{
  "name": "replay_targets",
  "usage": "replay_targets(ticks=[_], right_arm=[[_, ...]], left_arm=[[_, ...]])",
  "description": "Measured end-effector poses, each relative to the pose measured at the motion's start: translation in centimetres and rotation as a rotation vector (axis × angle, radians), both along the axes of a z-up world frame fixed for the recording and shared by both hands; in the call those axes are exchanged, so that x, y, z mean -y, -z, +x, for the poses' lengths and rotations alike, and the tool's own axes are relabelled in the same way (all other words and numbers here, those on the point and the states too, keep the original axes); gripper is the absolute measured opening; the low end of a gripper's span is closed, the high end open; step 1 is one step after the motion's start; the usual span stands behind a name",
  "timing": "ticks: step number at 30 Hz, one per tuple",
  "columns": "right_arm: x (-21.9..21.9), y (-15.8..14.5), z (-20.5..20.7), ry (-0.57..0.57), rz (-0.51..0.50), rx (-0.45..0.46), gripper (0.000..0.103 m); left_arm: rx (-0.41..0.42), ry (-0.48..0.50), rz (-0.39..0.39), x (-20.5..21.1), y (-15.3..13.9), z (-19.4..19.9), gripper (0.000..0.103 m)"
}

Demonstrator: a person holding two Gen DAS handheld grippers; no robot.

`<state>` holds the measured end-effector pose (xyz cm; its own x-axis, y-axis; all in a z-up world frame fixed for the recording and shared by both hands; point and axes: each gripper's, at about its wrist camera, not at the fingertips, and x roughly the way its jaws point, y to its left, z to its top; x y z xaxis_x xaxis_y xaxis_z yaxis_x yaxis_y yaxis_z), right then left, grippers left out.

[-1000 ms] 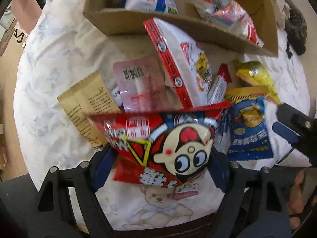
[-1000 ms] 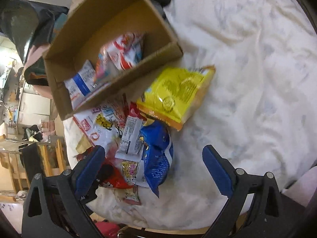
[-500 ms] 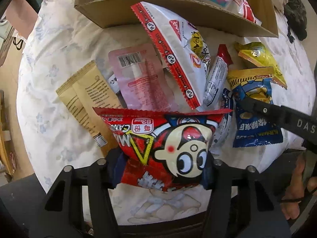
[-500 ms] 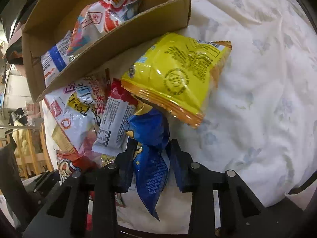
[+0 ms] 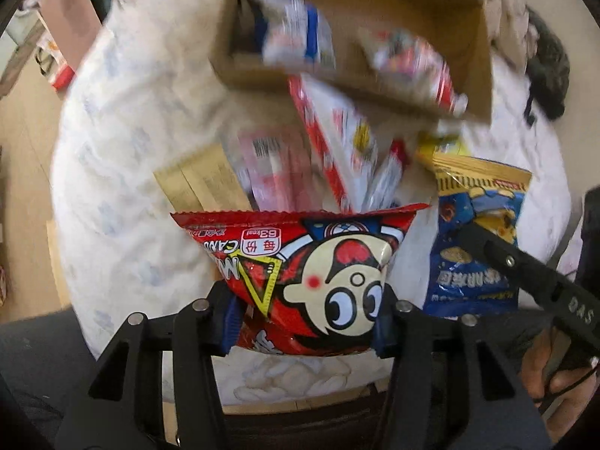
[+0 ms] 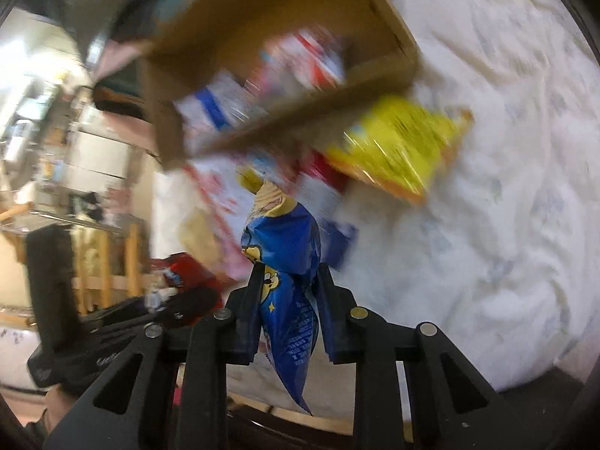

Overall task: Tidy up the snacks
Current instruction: 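Grasp red cartoon-face bag with left tool while right tool grasps blue bag, then lower both bags into the box and open both tools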

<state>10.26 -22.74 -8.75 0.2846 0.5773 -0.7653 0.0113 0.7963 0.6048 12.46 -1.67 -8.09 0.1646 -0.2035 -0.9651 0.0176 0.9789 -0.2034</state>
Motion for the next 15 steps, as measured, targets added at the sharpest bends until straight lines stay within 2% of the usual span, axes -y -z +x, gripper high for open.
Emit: replay_targets(ticks=[2,5,15], right_arm=[[0.0,-1.7,0.1,0.000,0.013,0.072,0.027],[0.6,-2.9,0.4,0.023,0.022,0.120,0.027],[1.9,-6.6,2.6,0.066,-0.042,0.225,0.027]], left_arm=[[0.049,-0.011,0.009,-0.4,-1.7,0.5,0.048],[0.087,-0.023,0.007,-1.0,-3.4,1.2,0.048],[0.126,-0.031,0.032,-0.9,-5.6,4.1,0.048]])
